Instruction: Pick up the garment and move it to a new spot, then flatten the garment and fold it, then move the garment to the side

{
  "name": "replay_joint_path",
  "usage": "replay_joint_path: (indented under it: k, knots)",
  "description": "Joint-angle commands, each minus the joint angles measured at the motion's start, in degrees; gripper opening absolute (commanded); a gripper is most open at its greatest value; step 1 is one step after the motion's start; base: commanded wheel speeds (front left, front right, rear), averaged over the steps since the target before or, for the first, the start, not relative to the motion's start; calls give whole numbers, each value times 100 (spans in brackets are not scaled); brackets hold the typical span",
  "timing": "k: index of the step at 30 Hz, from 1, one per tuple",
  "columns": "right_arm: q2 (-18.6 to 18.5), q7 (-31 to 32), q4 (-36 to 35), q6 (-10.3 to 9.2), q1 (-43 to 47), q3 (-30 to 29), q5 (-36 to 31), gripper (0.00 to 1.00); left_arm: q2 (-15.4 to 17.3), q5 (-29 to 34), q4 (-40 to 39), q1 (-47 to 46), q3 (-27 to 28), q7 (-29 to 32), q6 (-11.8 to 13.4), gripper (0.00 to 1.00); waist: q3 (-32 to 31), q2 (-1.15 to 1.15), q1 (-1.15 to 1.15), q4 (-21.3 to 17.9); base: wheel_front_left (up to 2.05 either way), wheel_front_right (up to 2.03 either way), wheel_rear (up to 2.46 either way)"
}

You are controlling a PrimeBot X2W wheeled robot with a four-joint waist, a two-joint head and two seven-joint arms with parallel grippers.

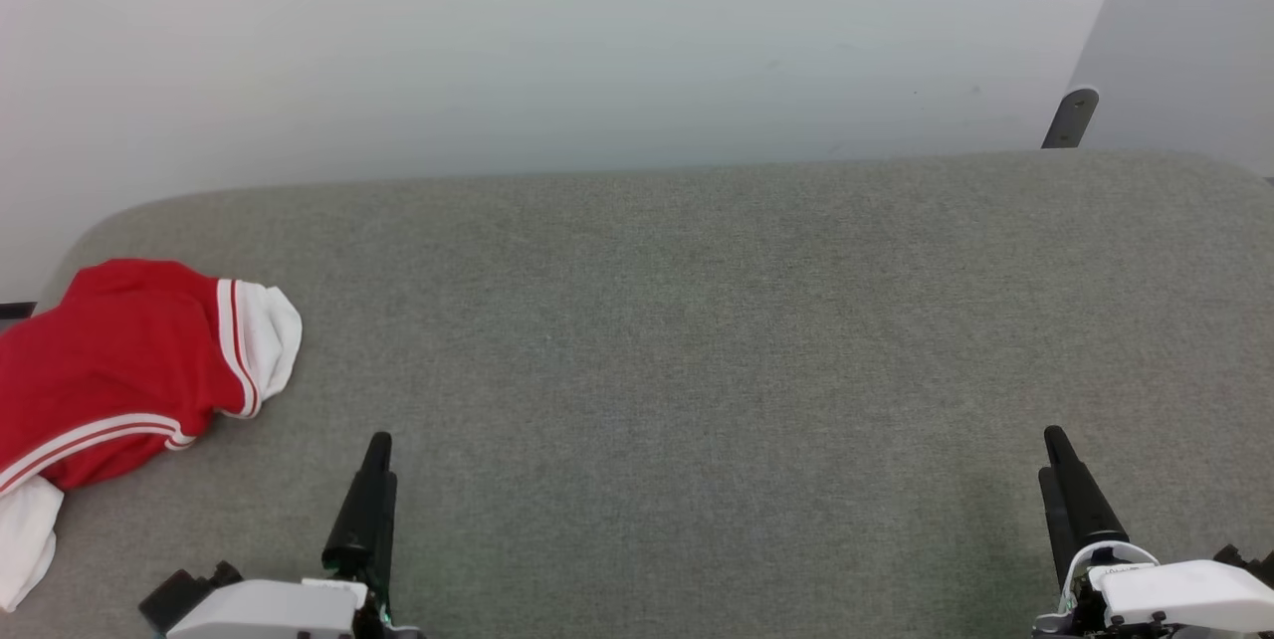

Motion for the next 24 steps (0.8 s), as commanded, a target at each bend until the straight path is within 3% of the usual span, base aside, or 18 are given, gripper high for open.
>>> replay_joint_path:
  k: [1, 11, 24]
  knots:
    - [-65, -60, -81, 3, -169, 48, -168, 100, 67, 109, -133, -19, -43, -52, 6, 100, -2, 0, 0, 0, 0, 0, 0]
    - [-132, -288, -32, 3, -185, 113, -1227, 100, 239, 871, -225, 63, -226, -322, 83, 100, -27, 0, 0, 3, 0, 0, 0]
    - [-82, -545, -34, 4, -124, -20, -3178, 100, 370, 2267, -244, 137, -323, -595, 177, 100, -56, 0, 0, 2, 0, 0, 0]
